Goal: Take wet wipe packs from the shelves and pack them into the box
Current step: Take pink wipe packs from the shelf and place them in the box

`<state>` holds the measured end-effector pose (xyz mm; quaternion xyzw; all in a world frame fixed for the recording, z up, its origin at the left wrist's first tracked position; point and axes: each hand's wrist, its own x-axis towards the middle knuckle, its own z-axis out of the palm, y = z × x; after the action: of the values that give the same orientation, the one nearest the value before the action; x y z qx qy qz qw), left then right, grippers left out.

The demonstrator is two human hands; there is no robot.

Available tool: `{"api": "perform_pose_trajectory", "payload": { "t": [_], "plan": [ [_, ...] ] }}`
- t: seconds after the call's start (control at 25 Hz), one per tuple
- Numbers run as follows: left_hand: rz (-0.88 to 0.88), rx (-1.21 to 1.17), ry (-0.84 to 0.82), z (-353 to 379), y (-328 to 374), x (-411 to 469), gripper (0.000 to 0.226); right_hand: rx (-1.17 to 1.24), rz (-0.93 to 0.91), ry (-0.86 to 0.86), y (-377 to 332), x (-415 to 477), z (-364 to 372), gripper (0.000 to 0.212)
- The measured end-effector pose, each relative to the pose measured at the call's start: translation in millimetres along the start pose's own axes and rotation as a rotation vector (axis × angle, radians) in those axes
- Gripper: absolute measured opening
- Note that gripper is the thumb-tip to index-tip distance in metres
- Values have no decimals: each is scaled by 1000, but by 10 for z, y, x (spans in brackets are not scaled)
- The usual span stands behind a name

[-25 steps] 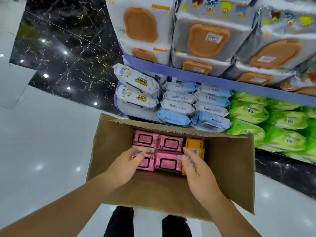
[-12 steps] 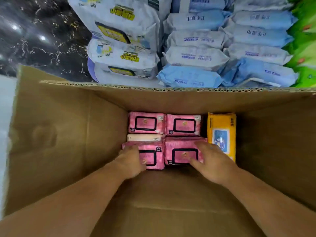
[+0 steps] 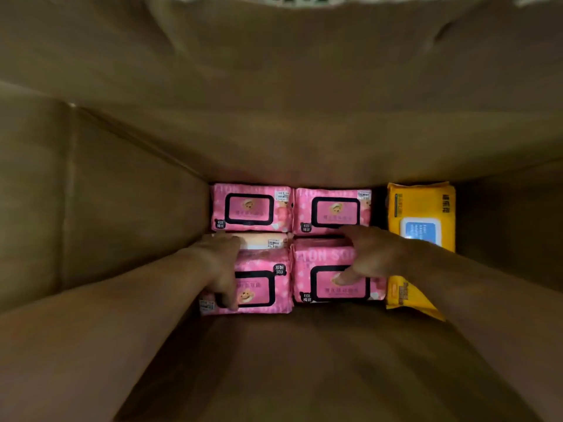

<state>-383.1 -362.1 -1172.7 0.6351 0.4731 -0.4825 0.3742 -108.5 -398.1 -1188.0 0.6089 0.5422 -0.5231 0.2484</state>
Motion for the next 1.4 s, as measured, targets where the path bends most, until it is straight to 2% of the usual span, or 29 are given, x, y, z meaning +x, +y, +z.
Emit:
{"api": "perform_pose_trajectory", "payload": {
  "t": [0.08,0.2,0.32,0.52,0.6,0.68,0.76,0.88,0.96,1.04,1.12,1.24,1.4],
  "plan": [
    [-24,60,-29,-64,47,75,125,20,9,-39,-10,30,-25,114],
    [-12,133,1,-87,56,37,136,5,-30,3,-21,-29,6,106],
    [29,-13,77,-72,-11,-170,129,20,-15,89,-20,-251,77,94],
    [-6,-345,108,-285,-15,-874,73,251,91,244,-6,-1070,-160,89],
    [32,-473,127,-424,37,-1319,47,462,72,249,9,-1507,-330,75],
    [43,-579,161,-608,63,-1860,38,700,18,250,-31,-2090,-558,60],
    [71,-664,174,-831,89,-2522,46,823,-33,295,-137,-2713,-779,56],
    [158,-662,180,-1239,136,-3443,57,882,-87,399,-346,-3590,-1155,50],
    [242,-680,200,-1525,170,-4158,59,889,-126,468,-469,-4235,-1438,58],
    [332,-718,248,-1762,183,-4885,75,914,-170,533,-611,-4947,-1700,63],
    [409,-779,326,-1956,215,-5579,90,936,-219,627,-748,-5691,-1928,56],
    [514,-928,382,-2162,304,-6396,84,968,-274,750,-962,-6666,-2205,49],
    [730,-1125,493,-2410,545,-7339,86,1170,-353,957,-1218,-7770,-2449,40]
  ]
}}
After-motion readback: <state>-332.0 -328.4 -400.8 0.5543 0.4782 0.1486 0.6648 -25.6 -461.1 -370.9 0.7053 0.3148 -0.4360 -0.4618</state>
